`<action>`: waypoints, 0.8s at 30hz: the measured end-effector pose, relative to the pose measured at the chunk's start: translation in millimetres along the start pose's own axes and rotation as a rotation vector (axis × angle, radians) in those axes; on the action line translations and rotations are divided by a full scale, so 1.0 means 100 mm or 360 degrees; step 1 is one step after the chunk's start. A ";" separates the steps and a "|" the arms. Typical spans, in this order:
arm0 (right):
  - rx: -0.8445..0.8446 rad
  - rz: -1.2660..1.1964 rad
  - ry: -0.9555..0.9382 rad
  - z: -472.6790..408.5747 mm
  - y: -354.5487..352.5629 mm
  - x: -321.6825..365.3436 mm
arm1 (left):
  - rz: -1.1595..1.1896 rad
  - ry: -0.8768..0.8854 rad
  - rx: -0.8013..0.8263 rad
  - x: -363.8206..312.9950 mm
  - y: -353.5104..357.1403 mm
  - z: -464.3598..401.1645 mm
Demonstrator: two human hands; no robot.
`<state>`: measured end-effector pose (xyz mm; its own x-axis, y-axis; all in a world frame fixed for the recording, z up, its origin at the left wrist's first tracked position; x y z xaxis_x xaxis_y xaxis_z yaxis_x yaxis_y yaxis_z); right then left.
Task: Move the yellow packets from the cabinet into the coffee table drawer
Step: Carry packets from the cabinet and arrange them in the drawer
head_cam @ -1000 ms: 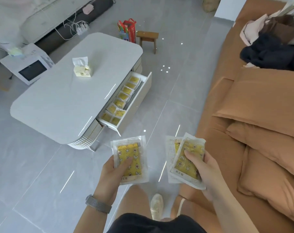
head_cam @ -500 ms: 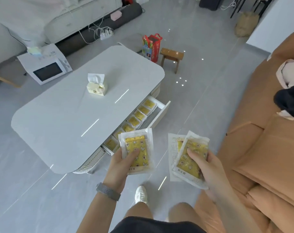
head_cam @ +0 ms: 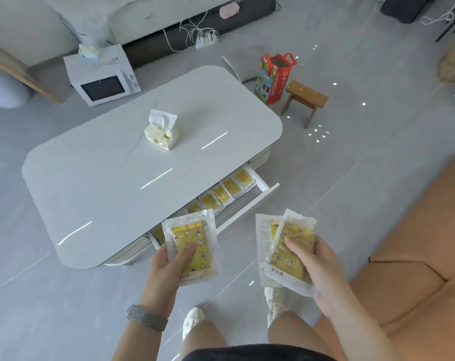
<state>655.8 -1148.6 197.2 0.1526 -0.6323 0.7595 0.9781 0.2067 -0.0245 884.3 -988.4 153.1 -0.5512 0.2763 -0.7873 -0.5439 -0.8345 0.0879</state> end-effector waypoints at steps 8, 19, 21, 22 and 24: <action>0.0224 0.0195 0.0111 -1.06 -0.04 -0.05 | 0.0200 -0.0149 -0.0385 0.79 0.61 -0.32; 0.0265 0.0311 -0.0075 -3.02 0.65 -1.25 | 0.0156 -0.0031 -0.0572 1.95 0.20 -2.02; 0.0339 0.0331 -0.0101 -3.38 0.86 -1.58 | 0.0115 0.0027 -0.0552 2.18 0.08 -2.41; 0.0376 0.0351 -0.0119 -3.54 0.96 -1.73 | 0.0087 0.0068 -0.0541 2.27 0.02 -2.59; 0.0475 0.0408 -0.0184 -3.84 1.22 -1.97 | 0.0062 0.0132 -0.0592 2.46 -0.15 -2.94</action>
<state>799.5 -1285.6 -205.7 0.3527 -0.4476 0.8218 0.8236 0.5653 -0.0456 942.8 -1047.6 -221.3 -0.5057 0.2139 -0.8358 -0.2483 -0.9639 -0.0964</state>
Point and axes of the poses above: each hand's wrist, its own z-axis away from the middle knuckle, its own y-axis out of the palm, x = y × z, the point moved 9 cm from there along -z, towards the middle knuckle, and after that the axes turned 8 degrees about -x, right-handed, at the moved point
